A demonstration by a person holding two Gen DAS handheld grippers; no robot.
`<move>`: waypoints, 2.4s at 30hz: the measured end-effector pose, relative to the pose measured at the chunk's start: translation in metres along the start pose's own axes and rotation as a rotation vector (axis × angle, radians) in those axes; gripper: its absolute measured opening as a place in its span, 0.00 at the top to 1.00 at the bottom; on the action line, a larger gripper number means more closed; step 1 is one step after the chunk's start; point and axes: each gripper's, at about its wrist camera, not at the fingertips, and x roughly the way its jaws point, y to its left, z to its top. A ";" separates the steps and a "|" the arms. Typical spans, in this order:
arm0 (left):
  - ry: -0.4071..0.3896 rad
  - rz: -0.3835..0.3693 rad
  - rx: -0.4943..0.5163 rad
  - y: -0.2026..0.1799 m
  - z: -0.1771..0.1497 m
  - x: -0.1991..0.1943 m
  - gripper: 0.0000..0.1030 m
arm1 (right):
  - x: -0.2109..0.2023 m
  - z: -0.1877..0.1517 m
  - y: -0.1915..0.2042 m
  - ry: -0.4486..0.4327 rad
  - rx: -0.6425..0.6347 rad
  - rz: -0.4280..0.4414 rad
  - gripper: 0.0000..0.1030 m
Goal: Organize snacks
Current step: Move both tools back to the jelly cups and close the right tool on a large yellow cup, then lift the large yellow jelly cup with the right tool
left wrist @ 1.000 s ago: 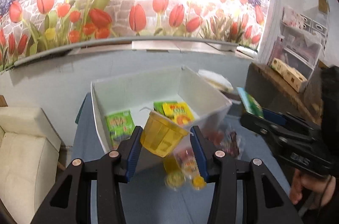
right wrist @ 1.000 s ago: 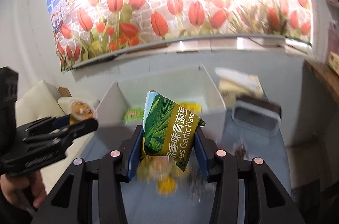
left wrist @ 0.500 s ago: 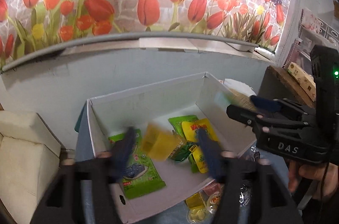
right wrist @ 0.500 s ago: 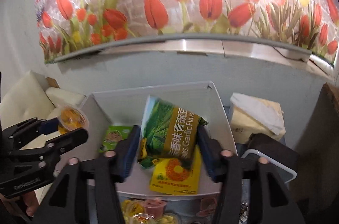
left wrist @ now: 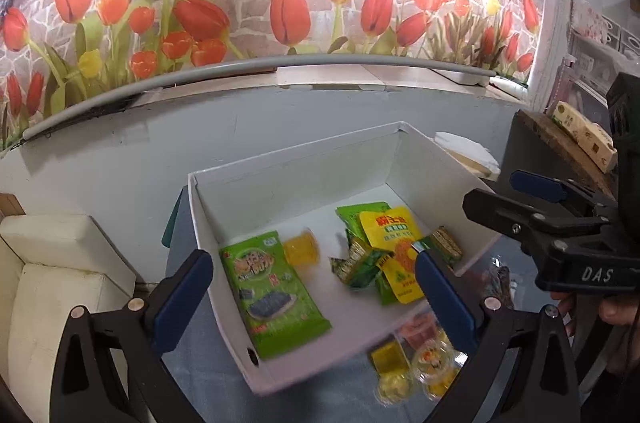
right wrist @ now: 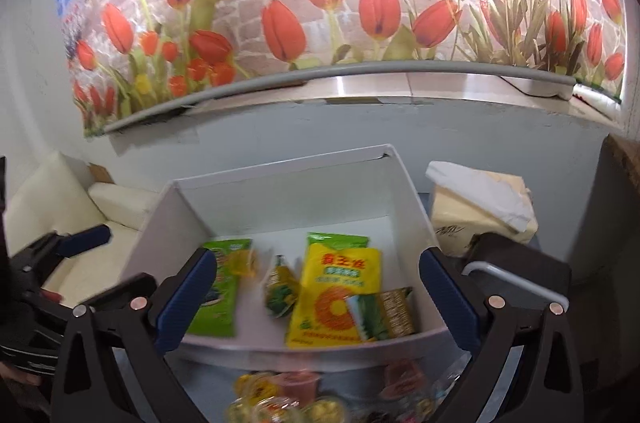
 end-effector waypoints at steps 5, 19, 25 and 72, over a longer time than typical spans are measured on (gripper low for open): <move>-0.021 0.003 0.011 -0.012 -0.021 -0.031 0.00 | -0.037 -0.030 0.008 -0.017 -0.026 -0.001 0.00; 0.028 -0.080 0.013 -0.059 -0.133 -0.107 0.00 | -0.078 -0.167 0.026 0.086 -0.068 -0.012 0.00; 0.027 -0.091 0.015 -0.066 -0.161 -0.134 0.00 | -0.063 -0.180 0.036 0.123 -0.073 -0.004 0.00; 0.098 -0.107 -0.071 -0.026 -0.181 -0.122 0.00 | -0.001 -0.184 0.030 0.192 -0.128 -0.080 0.60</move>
